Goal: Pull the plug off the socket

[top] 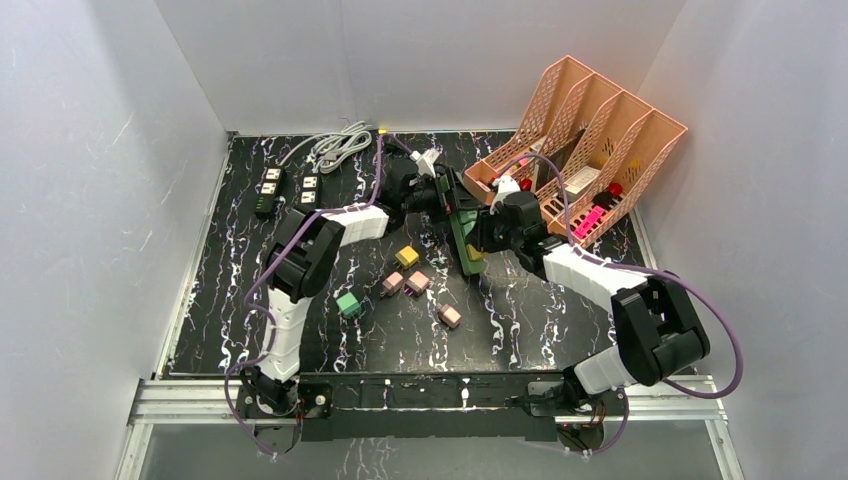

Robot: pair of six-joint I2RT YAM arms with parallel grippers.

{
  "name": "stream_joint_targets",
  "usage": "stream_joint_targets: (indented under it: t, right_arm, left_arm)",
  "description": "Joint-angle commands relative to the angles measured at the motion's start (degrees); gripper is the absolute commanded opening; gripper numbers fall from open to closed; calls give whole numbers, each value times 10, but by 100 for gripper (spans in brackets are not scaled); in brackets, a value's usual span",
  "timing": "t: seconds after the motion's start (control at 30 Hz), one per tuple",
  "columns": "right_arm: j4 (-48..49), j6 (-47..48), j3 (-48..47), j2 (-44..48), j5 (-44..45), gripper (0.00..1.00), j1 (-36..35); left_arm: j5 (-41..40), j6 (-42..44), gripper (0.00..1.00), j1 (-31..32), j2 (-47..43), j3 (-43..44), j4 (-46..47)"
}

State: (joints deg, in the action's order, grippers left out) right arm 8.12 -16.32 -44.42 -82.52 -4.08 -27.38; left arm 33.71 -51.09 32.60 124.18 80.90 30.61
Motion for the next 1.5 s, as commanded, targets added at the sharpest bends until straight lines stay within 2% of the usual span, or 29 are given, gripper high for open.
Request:
stream_joint_targets:
  t: [0.0, 0.1, 0.27, 0.47, 0.77, 0.83, 0.93, 1.0, 1.07, 1.33, 1.47]
  right_arm:
    - [41, 0, 11, 34, -8, 0, 3]
    - [47, 4, 21, 46, -18, 0, 4]
    - [61, 11, 38, 64, -33, 0, 5]
    - [63, 13, 39, 74, -43, 0, 3]
    - [65, 11, 29, 81, -55, 0, 4]
    - [64, 11, 25, 84, -60, 0, 4]
    - [63, 11, 20, 92, -63, 0, 4]
    - [60, 13, 17, 96, -67, 0, 4]
    - [60, 12, 16, 99, -69, 0, 4]
    - [43, 18, 3, 99, -67, 0, 4]
    - [15, 27, -24, 155, -78, 0, 13]
  left_arm:
    - [-36, -21, 91, -9, -63, -13, 55]
    - [-71, -34, 87, -13, -73, -35, 73]
    - [-82, -48, 87, -20, -79, -45, 96]
    - [-61, -48, 71, -19, -64, -35, 86]
    - [-44, -40, 69, -2, -51, -35, 80]
    - [-39, -39, 62, 1, -46, -34, 79]
    - [-22, -44, 35, 2, -36, -29, 86]
    - [-13, -51, 14, 3, -29, -26, 89]
    - [-4, -57, 1, 4, -23, -23, 89]
    - [-18, -45, 0, 6, -31, -27, 80]
    - [-99, 25, 0, 5, -52, -10, -17]
